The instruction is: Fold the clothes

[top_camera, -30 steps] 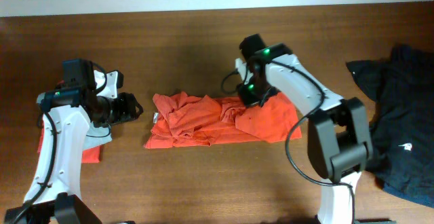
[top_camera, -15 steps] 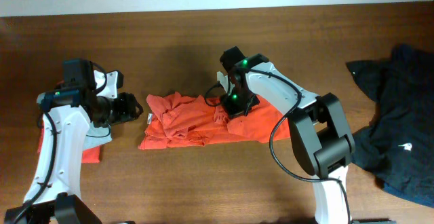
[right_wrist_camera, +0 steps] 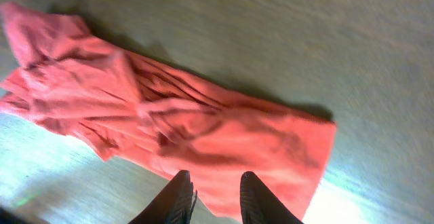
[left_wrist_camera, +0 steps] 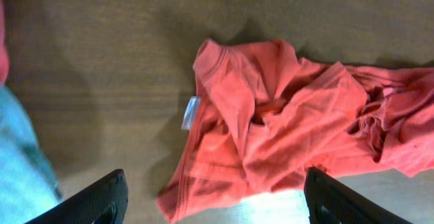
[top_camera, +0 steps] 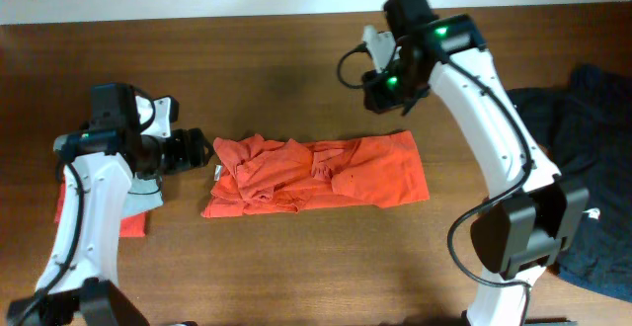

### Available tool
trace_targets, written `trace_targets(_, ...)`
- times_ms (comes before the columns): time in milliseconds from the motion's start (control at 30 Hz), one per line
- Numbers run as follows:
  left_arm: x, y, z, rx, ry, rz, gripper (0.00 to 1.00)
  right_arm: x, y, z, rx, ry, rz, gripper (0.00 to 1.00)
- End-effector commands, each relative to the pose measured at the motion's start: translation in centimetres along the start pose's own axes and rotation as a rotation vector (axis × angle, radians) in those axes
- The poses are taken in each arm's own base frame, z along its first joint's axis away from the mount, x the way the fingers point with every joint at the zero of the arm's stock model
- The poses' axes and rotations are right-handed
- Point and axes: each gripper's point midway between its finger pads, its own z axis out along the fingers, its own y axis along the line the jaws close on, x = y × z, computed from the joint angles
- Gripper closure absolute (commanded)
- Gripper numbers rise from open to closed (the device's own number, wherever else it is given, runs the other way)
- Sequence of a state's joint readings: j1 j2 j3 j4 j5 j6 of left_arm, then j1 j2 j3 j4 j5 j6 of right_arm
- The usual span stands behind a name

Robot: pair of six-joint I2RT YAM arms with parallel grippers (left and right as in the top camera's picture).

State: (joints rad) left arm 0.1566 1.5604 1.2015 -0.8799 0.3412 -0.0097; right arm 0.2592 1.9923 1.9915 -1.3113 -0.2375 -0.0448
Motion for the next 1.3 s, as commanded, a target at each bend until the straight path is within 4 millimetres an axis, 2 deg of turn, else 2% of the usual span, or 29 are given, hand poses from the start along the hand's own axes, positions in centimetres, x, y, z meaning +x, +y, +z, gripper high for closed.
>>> trace_targets(0, 1.6, -0.2, 4.0, 0.023, 0.104, 0.028, 0.17, 0.4, -2.4, -0.1, 0.017, 0.016, 0.046, 0.71)
trace_targets(67, 2.2, -0.5, 5.9, 0.033, 0.148, 0.038, 0.16, 0.9, -3.5, -0.4, 0.023, 0.029, 0.078, 0.71)
trace_targets(233, 5.0, -0.9, 10.9, 0.045, 0.3, 0.049, 0.16, 1.6, -5.1, -0.8, 0.03, 0.045, 0.12, 0.71)
trace_targets(400, 7.3, -2.5, 13.6, 0.14, 0.401, 0.028, 0.17, 1.6, -5.2, -0.8, 0.031, 0.044, 0.122, 0.71)
trace_targets(433, 7.8, -2.6, 13.8, 0.139, 0.42, 0.027, 0.2, 1.6, -5.2, -0.8, 0.032, 0.044, 0.122, 0.71)
trace_targets(467, 8.1, -2.7, 14.0, 0.138, 0.433, 0.028, 0.29, 1.6, -5.3, -0.8, 0.038, 0.045, 0.122, 0.71)
trace_targets(500, 8.3, -2.7, 14.0, 0.137, 0.441, 0.029, 0.49, 1.6, -5.3, -0.8, 0.038, 0.045, 0.122, 0.71)
trace_targets(533, 8.5, -2.8, 13.9, 0.137, 0.448, 0.028, 0.76, 1.6, -5.3, -0.8, 0.038, 0.045, 0.121, 0.71)
trace_targets(567, 8.4, -2.8, 13.7, 0.134, 0.449, 0.027, 0.97, 1.6, -5.3, -0.8, 0.038, 0.045, 0.122, 0.71)
trace_targets(600, 8.2, -2.3, 13.4, 0.109, 0.452, 0.025, 1.0, 1.6, -5.4, -0.9, 0.039, 0.045, 0.124, 0.71)
trace_targets(667, 6.8, 0.2, 11.5, -0.025, 0.445, 0.024, 1.0, 1.7, -5.8, -0.9, 0.046, 0.044, 0.131, 0.71)
trace_targets(767, 4.3, 2.8, 8.3, -0.158, 0.416, 0.012, 1.0, 1.8, -6.2, -1.1, 0.05, 0.044, 0.142, 0.71)
trace_targets(900, 0.0, 5.2, 3.7, -0.204, 0.326, -0.06, 1.0, 1.8, -6.3, -1.1, 0.053, 0.046, 0.142, 0.71)
trace_targets(1033, -3.3, 6.8, 0.6, -0.22, 0.235, -0.103, 0.99, 1.9, -6.4, -1.1, 0.058, 0.049, 0.143, 0.71)
trace_targets(1133, -4.7, 6.5, -1.0, -0.214, 0.199, -0.107, 1.0, 2.2, -6.5, -1.1, 0.067, 0.06, 0.145, 0.71)
trace_targets(1267, -4.7, 2.5, -0.9, -0.137, 0.224, -0.052, 1.0, 2.3, -6.4, -1.1, 0.066, 0.065, 0.146, 0.71)
